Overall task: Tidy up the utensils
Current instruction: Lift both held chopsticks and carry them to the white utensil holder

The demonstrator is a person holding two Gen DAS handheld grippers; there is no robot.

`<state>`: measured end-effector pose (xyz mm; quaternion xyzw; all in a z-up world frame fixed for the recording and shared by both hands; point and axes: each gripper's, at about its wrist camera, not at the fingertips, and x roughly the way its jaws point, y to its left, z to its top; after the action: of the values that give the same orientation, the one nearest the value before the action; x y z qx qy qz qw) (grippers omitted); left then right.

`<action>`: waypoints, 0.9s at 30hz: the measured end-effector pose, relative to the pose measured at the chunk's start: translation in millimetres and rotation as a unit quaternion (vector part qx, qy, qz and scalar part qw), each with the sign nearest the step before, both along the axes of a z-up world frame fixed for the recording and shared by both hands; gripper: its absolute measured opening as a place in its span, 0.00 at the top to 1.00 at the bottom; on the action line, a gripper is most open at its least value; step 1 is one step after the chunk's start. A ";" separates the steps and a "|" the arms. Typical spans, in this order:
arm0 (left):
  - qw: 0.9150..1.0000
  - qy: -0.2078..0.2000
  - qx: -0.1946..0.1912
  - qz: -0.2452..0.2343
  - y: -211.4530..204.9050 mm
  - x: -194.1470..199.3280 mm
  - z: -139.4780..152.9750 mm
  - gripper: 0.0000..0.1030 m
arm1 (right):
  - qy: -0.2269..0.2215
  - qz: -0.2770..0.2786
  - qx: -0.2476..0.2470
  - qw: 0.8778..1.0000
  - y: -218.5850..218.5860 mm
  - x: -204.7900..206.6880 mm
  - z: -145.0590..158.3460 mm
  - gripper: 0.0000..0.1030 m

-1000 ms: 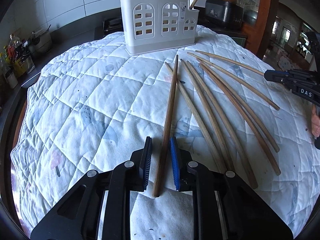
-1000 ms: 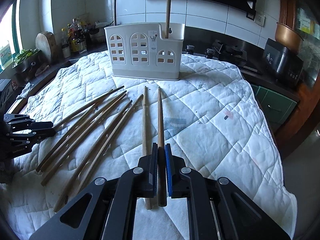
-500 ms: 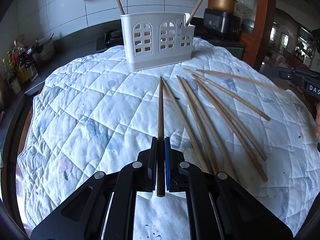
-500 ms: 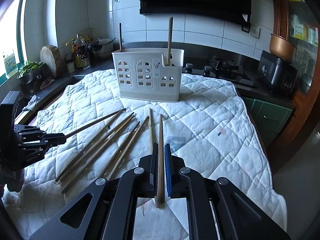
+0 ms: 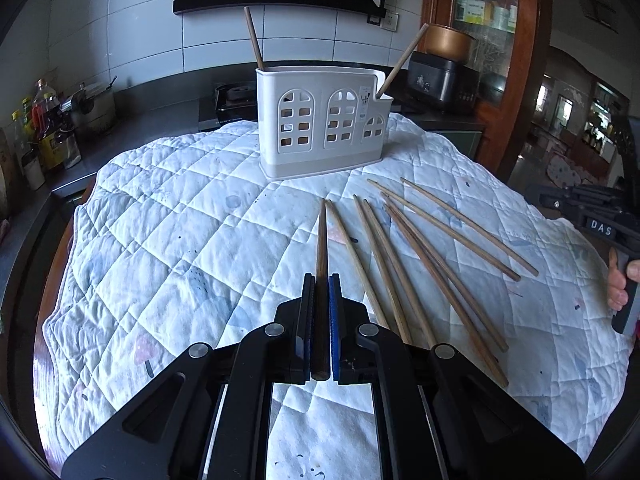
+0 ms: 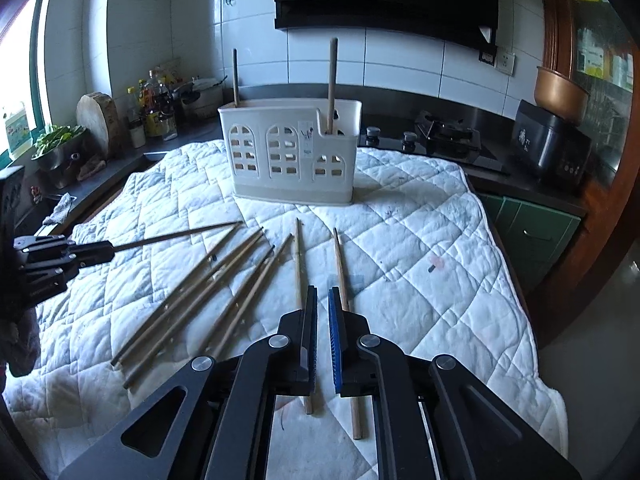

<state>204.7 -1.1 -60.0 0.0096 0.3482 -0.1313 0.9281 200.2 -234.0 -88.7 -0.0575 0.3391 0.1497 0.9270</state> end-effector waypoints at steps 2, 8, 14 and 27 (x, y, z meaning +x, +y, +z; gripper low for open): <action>1.000 0.000 -0.002 0.000 1.0 1.1 -0.1 0.95 | 0.018 -0.004 -0.007 1.000 -4.1 5.9 -13.5 0.92; 1.000 0.003 -0.005 0.001 2.2 4.1 0.7 0.95 | 0.054 -0.010 -0.012 0.998 -8.8 18.0 -45.0 0.84; 1.000 -0.002 -0.006 0.001 2.6 6.5 5.4 0.95 | 0.079 -0.016 -0.018 0.997 -9.3 24.5 -65.2 0.84; 0.999 -0.004 -0.035 0.009 10.9 9.5 9.7 0.95 | 0.047 -0.021 -0.019 0.998 -6.1 9.9 -48.5 0.93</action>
<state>214.2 9.8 -50.2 -0.0253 0.3400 -0.1345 0.9304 210.1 -240.1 -137.2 -0.0607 0.3862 0.1260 0.9117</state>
